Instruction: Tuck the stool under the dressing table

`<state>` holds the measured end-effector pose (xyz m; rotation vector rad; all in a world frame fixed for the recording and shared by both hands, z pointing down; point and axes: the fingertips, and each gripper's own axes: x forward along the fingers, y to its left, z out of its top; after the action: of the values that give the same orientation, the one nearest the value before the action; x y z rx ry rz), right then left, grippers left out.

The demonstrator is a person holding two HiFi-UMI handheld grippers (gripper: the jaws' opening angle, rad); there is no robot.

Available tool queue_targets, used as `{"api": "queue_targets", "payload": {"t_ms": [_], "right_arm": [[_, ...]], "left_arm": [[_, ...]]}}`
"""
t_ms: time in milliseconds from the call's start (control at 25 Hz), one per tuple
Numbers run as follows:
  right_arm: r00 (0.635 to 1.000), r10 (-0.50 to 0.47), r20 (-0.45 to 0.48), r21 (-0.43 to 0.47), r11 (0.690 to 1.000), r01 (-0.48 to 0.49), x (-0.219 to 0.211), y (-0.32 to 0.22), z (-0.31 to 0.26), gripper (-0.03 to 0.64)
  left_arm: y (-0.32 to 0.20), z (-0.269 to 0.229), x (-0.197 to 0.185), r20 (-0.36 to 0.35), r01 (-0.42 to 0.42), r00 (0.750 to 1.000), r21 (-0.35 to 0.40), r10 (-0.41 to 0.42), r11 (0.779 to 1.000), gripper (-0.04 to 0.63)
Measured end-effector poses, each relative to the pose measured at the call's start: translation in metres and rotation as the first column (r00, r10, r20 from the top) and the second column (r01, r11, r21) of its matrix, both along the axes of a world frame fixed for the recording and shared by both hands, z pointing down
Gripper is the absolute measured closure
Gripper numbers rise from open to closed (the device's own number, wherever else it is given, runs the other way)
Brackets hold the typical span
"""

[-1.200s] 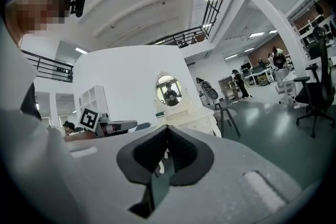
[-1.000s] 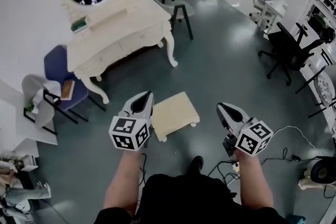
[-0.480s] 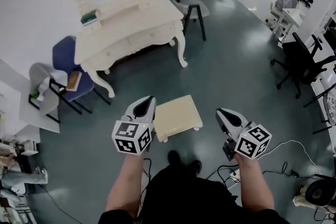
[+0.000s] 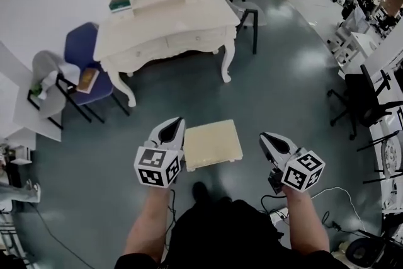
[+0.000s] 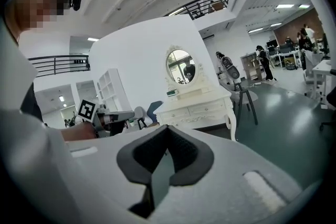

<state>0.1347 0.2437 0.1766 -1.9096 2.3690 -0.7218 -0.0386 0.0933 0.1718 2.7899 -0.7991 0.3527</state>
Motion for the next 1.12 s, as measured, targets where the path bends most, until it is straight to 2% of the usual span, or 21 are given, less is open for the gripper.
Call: {"api": "queue_targets", "payload": {"t_ms": [160,320,520,680,760,880,1120], "right_arm": [[0.999,-0.034,0.009,-0.033,0.999,0.034,-0.003,-0.017,0.013,0.612],[0.993,-0.113,0.028,-0.064,0.991,0.114,-0.007,-0.028,0.033,0.612],[0.978,-0.199,0.065,-0.088,0.975,0.204,-0.001,-0.031,0.063,0.611],[0.962,-0.264,0.067,-0.15,0.951,0.271,-0.005,-0.028,0.1,0.609],[0.956,-0.286,0.067,-0.191,0.937,0.294,-0.009,-0.027,0.124,0.608],[0.948,-0.309,0.08,-0.259,0.912,0.319,-0.013,-0.023,0.159,0.557],[0.943,-0.319,0.089,-0.354,0.875,0.33,-0.013,-0.025,0.225,0.521]], "left_arm": [[-0.004,0.018,-0.008,0.017,0.039,0.999,-0.042,-0.038,0.998,0.575],[0.005,0.035,-0.012,0.053,0.094,0.994,-0.076,-0.09,0.993,0.575],[0.027,0.063,-0.013,0.083,0.184,0.981,-0.131,-0.174,0.974,0.575],[0.037,0.094,-0.015,0.107,0.234,0.97,-0.181,-0.218,0.955,0.575],[0.038,0.114,-0.017,0.129,0.253,0.965,-0.203,-0.23,0.946,0.575],[0.043,0.152,-0.017,0.16,0.273,0.958,-0.254,-0.238,0.928,0.575],[0.047,0.226,-0.019,0.217,0.275,0.953,-0.333,-0.211,0.902,0.575]]}}
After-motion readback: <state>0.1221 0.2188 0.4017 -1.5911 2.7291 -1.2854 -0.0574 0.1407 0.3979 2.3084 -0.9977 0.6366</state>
